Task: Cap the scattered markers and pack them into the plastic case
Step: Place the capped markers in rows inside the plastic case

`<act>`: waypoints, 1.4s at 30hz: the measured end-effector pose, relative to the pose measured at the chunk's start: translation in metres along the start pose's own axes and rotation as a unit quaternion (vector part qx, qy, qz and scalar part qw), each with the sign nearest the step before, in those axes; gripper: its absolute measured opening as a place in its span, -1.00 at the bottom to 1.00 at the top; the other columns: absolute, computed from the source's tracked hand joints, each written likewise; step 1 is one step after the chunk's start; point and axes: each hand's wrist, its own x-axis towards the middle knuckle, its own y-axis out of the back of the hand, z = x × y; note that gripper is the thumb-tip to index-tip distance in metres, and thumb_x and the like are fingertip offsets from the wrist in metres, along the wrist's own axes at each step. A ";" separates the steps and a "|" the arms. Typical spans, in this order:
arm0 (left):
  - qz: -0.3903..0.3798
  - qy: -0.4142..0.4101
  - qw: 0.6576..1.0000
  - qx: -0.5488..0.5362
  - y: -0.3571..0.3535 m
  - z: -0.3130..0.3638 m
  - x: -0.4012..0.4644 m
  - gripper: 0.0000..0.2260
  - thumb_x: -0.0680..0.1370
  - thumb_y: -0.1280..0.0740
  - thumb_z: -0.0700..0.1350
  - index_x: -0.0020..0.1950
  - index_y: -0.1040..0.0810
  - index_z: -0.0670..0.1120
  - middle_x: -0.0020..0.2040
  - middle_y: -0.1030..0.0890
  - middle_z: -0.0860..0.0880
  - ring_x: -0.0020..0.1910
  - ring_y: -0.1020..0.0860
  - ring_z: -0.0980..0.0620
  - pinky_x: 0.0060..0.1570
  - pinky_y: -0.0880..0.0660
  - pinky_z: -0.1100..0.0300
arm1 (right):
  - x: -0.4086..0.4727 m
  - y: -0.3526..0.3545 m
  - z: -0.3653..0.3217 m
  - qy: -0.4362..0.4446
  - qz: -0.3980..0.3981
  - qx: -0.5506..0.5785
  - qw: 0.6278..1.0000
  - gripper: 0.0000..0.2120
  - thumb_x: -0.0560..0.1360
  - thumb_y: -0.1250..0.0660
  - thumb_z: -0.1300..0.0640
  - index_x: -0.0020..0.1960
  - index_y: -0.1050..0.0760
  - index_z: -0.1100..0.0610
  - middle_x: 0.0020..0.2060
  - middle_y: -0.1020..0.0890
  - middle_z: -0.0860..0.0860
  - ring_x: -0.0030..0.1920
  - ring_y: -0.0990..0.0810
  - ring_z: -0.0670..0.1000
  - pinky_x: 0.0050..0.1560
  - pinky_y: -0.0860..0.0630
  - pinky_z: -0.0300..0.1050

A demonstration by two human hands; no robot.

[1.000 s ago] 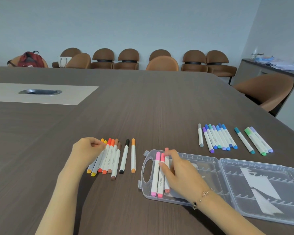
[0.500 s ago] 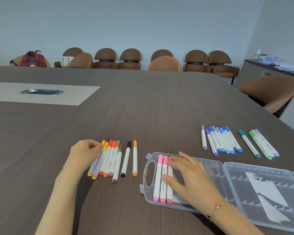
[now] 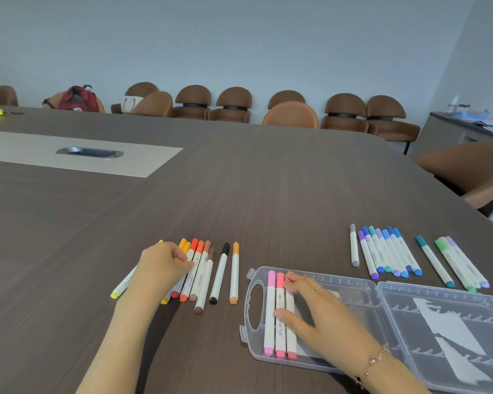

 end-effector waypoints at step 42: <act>-0.306 -0.189 0.926 -0.116 -0.038 0.089 -0.093 -0.77 0.51 -0.33 0.11 -0.23 -0.65 0.02 -0.46 -0.49 0.13 -0.46 -0.46 0.26 -0.42 -0.37 0.41 | 0.003 0.013 0.010 -0.012 0.151 0.406 0.901 -0.68 0.52 -0.33 0.12 0.25 -0.43 -0.02 -0.31 -0.52 0.10 -0.37 -0.56 -0.02 -0.28 -0.57 -0.22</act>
